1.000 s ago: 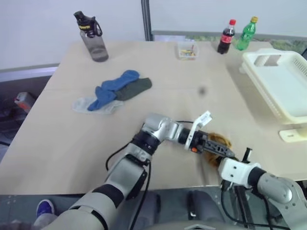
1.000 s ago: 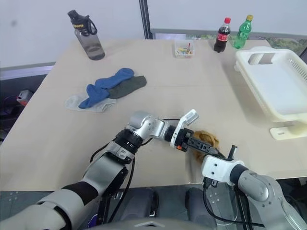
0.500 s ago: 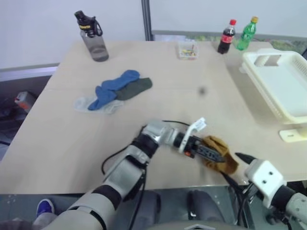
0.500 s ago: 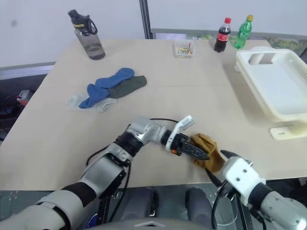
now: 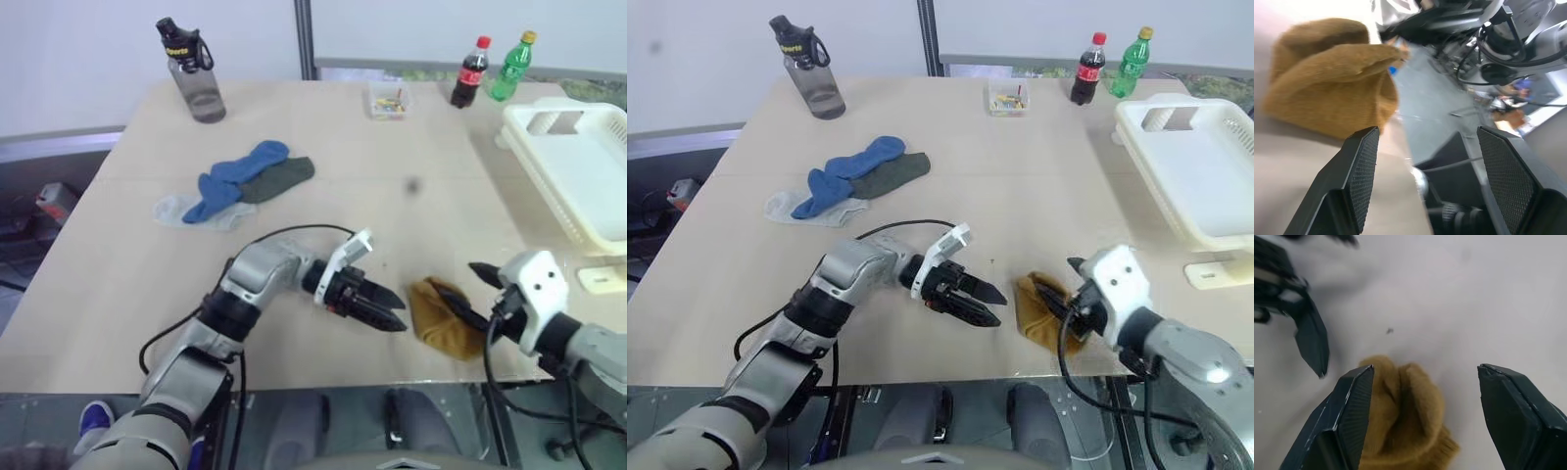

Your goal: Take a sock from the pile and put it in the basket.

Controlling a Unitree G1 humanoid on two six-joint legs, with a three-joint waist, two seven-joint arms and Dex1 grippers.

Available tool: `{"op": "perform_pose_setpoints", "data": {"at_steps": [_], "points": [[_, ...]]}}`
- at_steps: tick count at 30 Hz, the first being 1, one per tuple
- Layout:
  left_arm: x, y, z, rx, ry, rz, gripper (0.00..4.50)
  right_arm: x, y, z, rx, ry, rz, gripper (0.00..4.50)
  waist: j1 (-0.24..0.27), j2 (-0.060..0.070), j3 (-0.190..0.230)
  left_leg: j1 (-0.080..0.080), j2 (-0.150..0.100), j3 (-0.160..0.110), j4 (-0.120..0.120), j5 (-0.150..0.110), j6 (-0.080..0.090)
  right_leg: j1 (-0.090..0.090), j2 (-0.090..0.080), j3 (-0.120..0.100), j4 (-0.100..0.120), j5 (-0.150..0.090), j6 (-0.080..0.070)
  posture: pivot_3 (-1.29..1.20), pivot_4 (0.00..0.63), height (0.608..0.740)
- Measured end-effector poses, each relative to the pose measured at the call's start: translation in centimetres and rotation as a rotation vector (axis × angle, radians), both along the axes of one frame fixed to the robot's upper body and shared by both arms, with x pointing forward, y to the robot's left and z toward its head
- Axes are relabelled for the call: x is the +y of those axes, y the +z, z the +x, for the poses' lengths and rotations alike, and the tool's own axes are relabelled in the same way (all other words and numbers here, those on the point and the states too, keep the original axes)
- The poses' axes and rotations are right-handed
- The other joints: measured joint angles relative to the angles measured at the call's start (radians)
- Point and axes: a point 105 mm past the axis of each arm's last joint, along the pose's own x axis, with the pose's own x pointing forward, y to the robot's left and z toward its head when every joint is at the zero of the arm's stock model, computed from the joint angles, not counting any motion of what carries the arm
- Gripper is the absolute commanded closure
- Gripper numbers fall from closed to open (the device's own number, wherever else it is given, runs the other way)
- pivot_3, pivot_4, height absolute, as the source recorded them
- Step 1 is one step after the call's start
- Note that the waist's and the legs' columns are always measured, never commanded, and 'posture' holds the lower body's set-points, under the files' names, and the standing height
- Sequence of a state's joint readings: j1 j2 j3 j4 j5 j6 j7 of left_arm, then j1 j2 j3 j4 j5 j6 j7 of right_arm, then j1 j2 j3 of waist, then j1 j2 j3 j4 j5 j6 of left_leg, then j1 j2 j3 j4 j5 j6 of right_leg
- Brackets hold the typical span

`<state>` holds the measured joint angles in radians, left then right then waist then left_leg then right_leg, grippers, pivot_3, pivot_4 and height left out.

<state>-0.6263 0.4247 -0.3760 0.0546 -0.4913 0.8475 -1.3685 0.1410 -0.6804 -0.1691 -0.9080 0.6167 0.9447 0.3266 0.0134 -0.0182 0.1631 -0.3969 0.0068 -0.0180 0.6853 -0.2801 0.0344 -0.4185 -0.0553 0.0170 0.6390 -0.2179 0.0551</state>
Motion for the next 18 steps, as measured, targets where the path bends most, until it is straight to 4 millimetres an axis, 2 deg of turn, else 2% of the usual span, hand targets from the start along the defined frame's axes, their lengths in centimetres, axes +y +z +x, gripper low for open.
{"op": "perform_pose_setpoints", "data": {"at_steps": [5,9,13,18], "points": [[1.7,0.4,0.5,-0.242,0.061,-0.017,1.08,0.5,-0.5,0.1,0.052,0.017,0.007,1.02,0.002,0.0,0.0,0.0,0.0,0.0,0.0,0.0,0.0,0.0,-0.001,0.0,0.0,0.0,0.0,0.0,0.15,0.74],[2.1,0.5,0.8,-0.265,0.109,-0.028,1.08,0.8,-1.1,0.0,0.087,0.029,-0.009,1.02,-0.001,0.0,0.0,0.0,0.0,0.0,0.001,0.0,0.0,0.001,0.0,0.0,0.0,0.0,0.0,0.0,0.15,0.74],[2.7,0.2,1.1,-0.268,0.16,-0.022,1.08,1.2,-0.1,0.1,0.091,0.026,0.067,1.02,-0.003,0.0,0.0,0.001,0.0,0.0,0.0,0.0,0.0,0.0,0.001,-0.001,0.001,0.002,0.004,0.0,0.15,0.74],[3.2,-0.3,1.0,-0.293,0.167,-0.02,1.08,1.0,0.3,-0.4,0.088,0.031,0.018,1.02,-0.002,0.0,0.0,0.001,0.0,0.0,0.0,0.0,0.0,0.0,0.001,0.0,0.001,0.002,0.004,0.0,0.15,0.74]]}}
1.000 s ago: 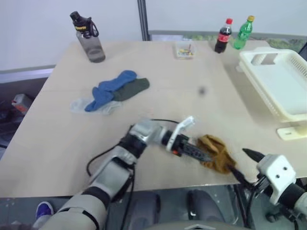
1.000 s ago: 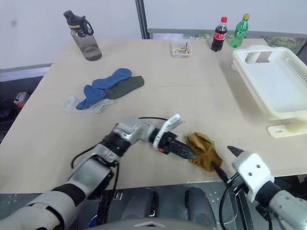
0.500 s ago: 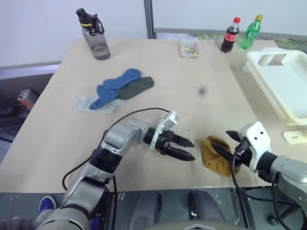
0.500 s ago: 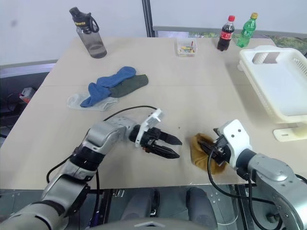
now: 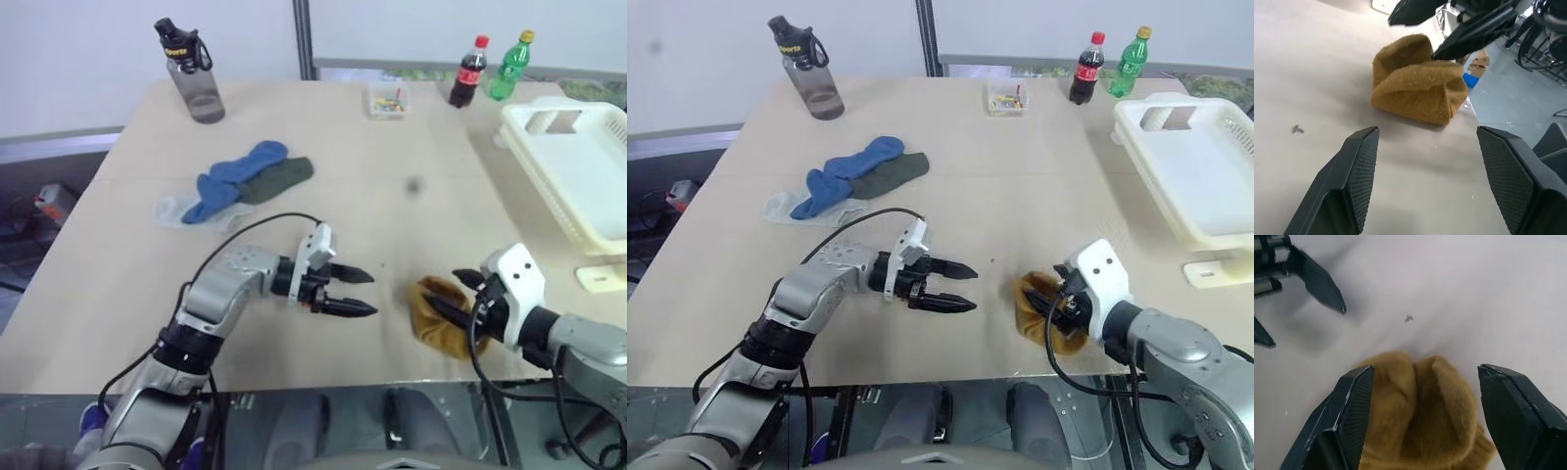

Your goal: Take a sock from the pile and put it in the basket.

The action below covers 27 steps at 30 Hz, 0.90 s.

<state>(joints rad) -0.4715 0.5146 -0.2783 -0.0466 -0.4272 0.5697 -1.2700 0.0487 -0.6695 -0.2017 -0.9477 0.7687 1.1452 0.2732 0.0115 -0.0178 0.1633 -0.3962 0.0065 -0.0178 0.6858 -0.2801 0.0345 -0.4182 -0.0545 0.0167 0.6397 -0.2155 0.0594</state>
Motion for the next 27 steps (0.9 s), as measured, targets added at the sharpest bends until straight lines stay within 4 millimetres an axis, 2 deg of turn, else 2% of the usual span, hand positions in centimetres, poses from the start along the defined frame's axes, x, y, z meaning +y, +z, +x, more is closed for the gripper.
{"op": "perform_pose_setpoints", "data": {"at_steps": [4,8,24,27], "points": [[0.3,-0.3,0.1,-0.032,0.006,0.0,1.08,0.5,-0.4,-0.4,-0.022,0.036,-0.093,1.02,0.0,0.0,0.0,0.0,0.0,0.0,0.0,0.0,0.0,0.0,0.0,0.0,0.0,0.0,0.0,0.0,0.15,0.74],[0.4,-0.4,0.1,-0.046,0.007,0.0,1.08,1.0,-0.6,-0.4,-0.029,0.059,-0.105,0.03,0.0,0.0,0.0,0.0,0.0,0.0,0.0,0.0,0.0,0.0,0.0,0.0,0.0,0.0,0.0,0.0,0.15,0.74],[1.7,-0.5,0.4,-0.062,0.035,0.05,1.08,1.3,-0.6,-1.2,-0.068,0.124,-0.199,0.03,-0.001,0.0,0.0,0.0,0.0,0.0,0.0,0.0,0.0,0.0,0.0,0.0,0.0,0.0,0.0,0.0,0.15,0.74],[1.5,-1.1,-0.4,0.02,0.003,0.109,1.08,1.2,-0.4,-1.0,-0.087,0.11,-0.204,0.03,0.002,0.0,0.0,0.0,0.0,0.0,0.0,0.0,0.0,0.0,0.0,0.0,0.0,0.0,0.0,0.0,0.15,0.74]]}}
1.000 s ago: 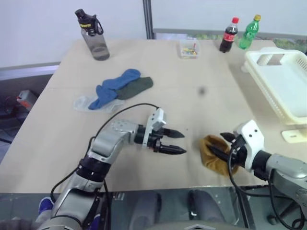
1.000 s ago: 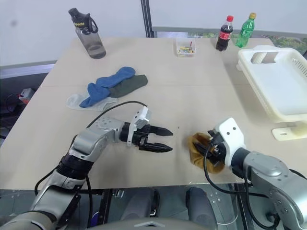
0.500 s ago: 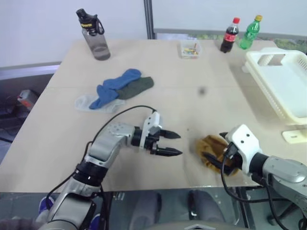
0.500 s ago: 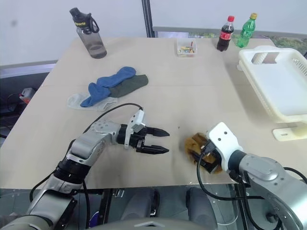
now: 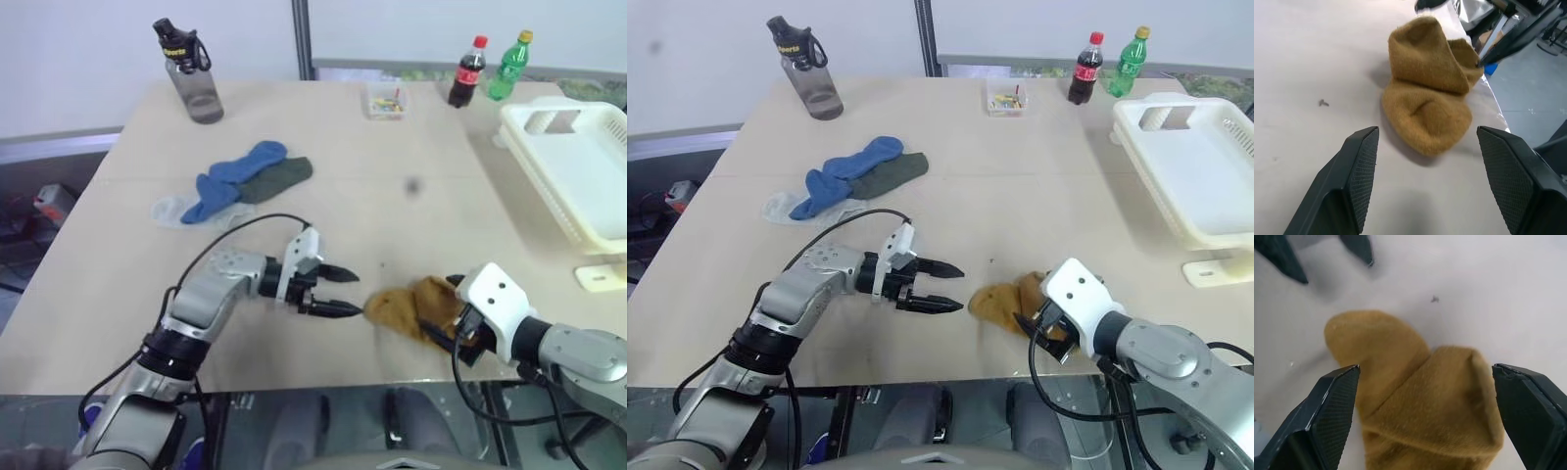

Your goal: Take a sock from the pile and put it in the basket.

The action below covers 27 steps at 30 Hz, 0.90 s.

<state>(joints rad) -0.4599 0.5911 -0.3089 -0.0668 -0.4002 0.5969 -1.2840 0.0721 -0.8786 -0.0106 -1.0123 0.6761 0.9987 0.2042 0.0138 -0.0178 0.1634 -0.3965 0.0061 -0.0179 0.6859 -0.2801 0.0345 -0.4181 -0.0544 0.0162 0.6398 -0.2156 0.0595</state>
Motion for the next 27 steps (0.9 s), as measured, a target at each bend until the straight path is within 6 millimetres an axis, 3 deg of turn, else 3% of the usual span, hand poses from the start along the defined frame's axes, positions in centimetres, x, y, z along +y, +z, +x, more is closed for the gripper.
{"op": "perform_pose_setpoints", "data": {"at_steps": [4,9,12,16,21,24,27], "points": [[-0.4,-1.5,-0.8,0.141,-0.01,0.1,1.08,-0.4,-0.2,-0.2,-0.009,-0.005,-0.02,0.03,-0.001,0.0,0.0,0.0,0.0,0.0,0.0,0.0,0.0,0.0,0.0,0.0,0.0,0.0,0.0,0.0,0.15,0.74],[-0.9,-1.1,-0.2,0.196,0.028,0.134,1.08,-1.6,-0.8,-1.1,0.008,0.005,-0.075,0.03,-0.001,0.0,0.0,0.0,0.0,0.0,0.0,0.0,0.0,0.0,0.0,0.0,0.0,-0.001,0.001,0.0,0.15,0.74],[-1.4,-0.7,0.0,0.242,0.06,0.12,1.08,-2.3,-1.0,-1.8,0.021,-0.036,-0.036,0.73,-0.001,-0.001,0.0,0.0,0.0,0.0,0.001,0.0,0.0,0.0,0.0,0.0,0.0,-0.001,0.002,0.0,0.15,0.74],[-1.3,-0.4,0.3,0.257,0.096,0.115,1.08,-3.8,-1.2,-2.2,0.02,-0.126,-0.032,2.07,-0.003,0.0,0.0,0.001,0.0,0.001,0.001,0.0,0.0,0.0,0.0,0.001,0.001,-0.001,0.002,0.0,0.15,0.74],[-1.1,-0.4,0.4,0.269,0.11,0.12,1.08,-5.0,-2.6,-1.9,-0.008,-0.154,-0.155,4.43,-0.004,-0.001,0.0,0.001,0.0,0.002,0.001,0.0,0.0,0.0,0.001,0.001,0.001,-0.002,0.001,0.0,0.15,0.74],[-1.0,-0.4,0.5,0.266,0.112,0.121,1.08,-4.7,-3.7,-0.8,-0.04,-0.112,-0.195,4.43,-0.005,0.0,0.0,0.002,0.0,0.003,0.001,0.0,0.0,0.0,0.001,0.002,0.001,-0.003,-0.002,0.0,0.15,0.74],[-0.9,-0.4,0.5,0.26,0.114,0.122,1.08,-3.7,-3.3,0.2,-0.092,-0.083,-0.148,4.43,-0.003,-0.001,0.0,0.001,0.0,0.003,0.001,0.0,0.0,0.0,0.001,0.002,0.001,-0.002,-0.003,0.0,0.15,0.74]]}}
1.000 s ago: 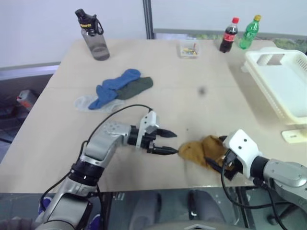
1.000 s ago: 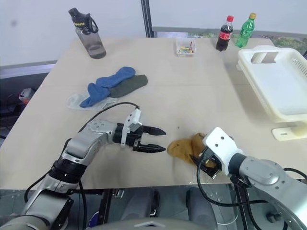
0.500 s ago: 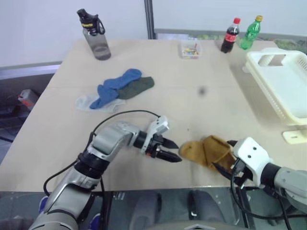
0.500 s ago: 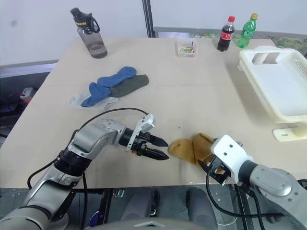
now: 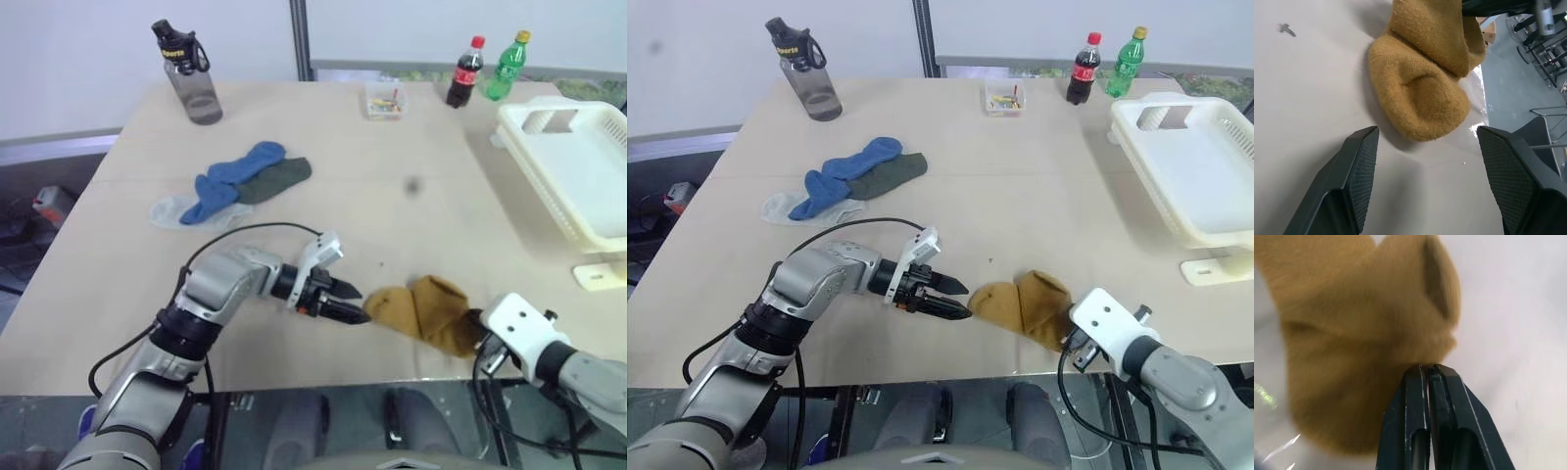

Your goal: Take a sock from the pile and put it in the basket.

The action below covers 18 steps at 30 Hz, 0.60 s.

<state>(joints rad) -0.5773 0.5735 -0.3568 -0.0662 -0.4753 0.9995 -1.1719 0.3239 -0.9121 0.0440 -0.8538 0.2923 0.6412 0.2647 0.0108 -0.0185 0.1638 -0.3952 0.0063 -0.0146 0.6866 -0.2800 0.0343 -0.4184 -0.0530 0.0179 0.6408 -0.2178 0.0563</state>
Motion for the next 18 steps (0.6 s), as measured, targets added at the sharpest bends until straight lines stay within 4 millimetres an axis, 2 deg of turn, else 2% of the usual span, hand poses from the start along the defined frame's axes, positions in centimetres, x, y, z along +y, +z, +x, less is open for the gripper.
{"op": "perform_pose_setpoints", "data": {"at_steps": [3,11,15,18], "points": [[0.1,0.0,0.0,-0.001,0.001,0.002,1.08,1.2,1.3,0.5,-0.054,0.059,0.054,4.43,0.0,0.0,0.0,0.0,0.0,-0.001,0.0,0.0,0.0,0.0,0.0,0.001,0.0,0.002,0.003,0.0,0.15,0.74],[0.1,-0.4,-0.3,0.028,0.005,-0.008,1.08,5.6,1.6,-1.1,-0.02,0.254,0.198,4.43,0.001,0.0,0.0,0.0,0.0,-0.001,0.0,0.0,0.0,0.0,0.0,0.0,0.0,0.002,0.003,0.0,0.15,0.74],[0.1,-0.4,-0.5,0.048,0.007,-0.014,1.08,5.2,1.0,-1.4,0.014,0.235,0.193,4.43,0.003,0.0,0.0,0.0,0.0,-0.001,0.0,0.0,0.0,0.0,0.0,0.0,0.0,0.002,0.003,0.0,0.15,0.74],[0.1,-0.4,-0.6,0.071,0.012,-0.016,1.08,3.8,0.2,-1.5,0.051,0.16,0.166,4.43,0.002,0.0,0.0,0.0,0.0,-0.001,0.0,0.0,0.0,0.0,-0.001,0.0,0.0,0.002,0.003,0.0,0.15,0.74]]}}
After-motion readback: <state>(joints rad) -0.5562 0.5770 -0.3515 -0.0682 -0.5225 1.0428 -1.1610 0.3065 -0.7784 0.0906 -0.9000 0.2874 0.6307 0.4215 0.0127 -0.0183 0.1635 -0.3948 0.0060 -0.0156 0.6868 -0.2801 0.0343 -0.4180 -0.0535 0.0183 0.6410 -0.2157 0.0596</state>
